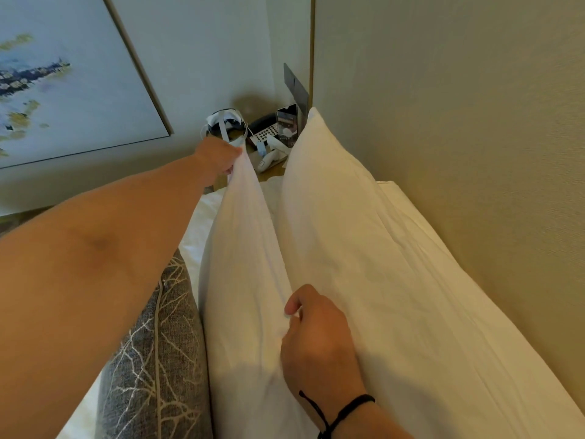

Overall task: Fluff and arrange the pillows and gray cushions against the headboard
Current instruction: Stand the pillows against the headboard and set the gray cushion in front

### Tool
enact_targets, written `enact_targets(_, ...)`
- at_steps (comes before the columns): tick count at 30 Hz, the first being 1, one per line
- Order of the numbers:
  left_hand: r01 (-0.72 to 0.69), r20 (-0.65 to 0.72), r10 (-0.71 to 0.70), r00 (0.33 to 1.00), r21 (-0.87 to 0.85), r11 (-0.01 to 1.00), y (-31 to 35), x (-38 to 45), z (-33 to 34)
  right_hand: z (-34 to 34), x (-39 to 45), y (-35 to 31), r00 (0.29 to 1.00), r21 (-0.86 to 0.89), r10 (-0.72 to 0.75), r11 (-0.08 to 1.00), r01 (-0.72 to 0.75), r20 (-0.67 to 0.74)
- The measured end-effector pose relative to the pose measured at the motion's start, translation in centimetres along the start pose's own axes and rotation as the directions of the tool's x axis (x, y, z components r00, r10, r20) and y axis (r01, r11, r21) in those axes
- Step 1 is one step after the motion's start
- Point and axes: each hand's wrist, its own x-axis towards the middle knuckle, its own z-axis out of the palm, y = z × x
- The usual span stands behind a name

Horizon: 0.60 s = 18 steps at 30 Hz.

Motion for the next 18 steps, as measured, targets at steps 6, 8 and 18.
enact_targets(6,-0.029,-0.036,0.023,0.999,-0.176,0.984,-0.7,-1.3,1.6,0.0,0.5,0.6,0.996,-0.033,0.079,0.996,-0.081,-0.048)
enact_targets(8,-0.112,-0.021,0.111,0.994,-0.086,0.990,-1.0,-2.3,2.1,-0.2,0.7,0.6,0.994,-0.113,0.106,0.988,-0.102,0.032)
enact_targets(18,-0.789,0.659,0.436,0.613,0.477,0.387,-1.0,-14.3,0.1,0.6,-1.9,-1.4,0.926,-0.271,0.176,0.959,-0.085,0.333)
